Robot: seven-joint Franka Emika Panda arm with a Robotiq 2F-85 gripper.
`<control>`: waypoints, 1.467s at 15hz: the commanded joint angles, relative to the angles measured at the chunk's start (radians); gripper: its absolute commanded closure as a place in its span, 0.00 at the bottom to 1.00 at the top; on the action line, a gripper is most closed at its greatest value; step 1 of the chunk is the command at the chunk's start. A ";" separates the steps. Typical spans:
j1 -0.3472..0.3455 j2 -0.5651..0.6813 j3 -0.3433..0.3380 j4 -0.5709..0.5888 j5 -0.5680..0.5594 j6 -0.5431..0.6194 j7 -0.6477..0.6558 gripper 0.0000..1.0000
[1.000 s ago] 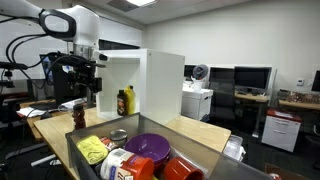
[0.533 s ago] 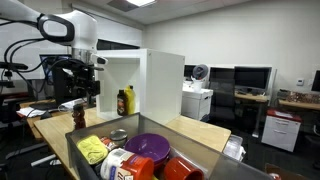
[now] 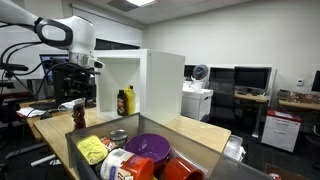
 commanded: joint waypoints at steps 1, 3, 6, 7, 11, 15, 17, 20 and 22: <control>0.039 -0.005 0.008 -0.023 0.027 0.031 0.040 0.00; 0.053 -0.008 0.016 -0.025 0.038 0.037 0.052 0.00; 0.069 -0.016 0.051 -0.032 0.072 0.085 0.081 0.00; 0.071 -0.017 0.060 -0.036 0.078 0.102 0.086 0.00; 0.072 -0.033 0.092 -0.040 0.095 0.158 0.104 0.00; 0.079 -0.056 0.129 -0.035 0.101 0.205 0.148 0.02; 0.083 -0.069 0.139 -0.035 0.096 0.222 0.169 0.27; 0.094 -0.087 0.146 -0.035 0.089 0.254 0.202 0.44; 0.105 -0.096 0.143 -0.035 0.084 0.275 0.221 0.58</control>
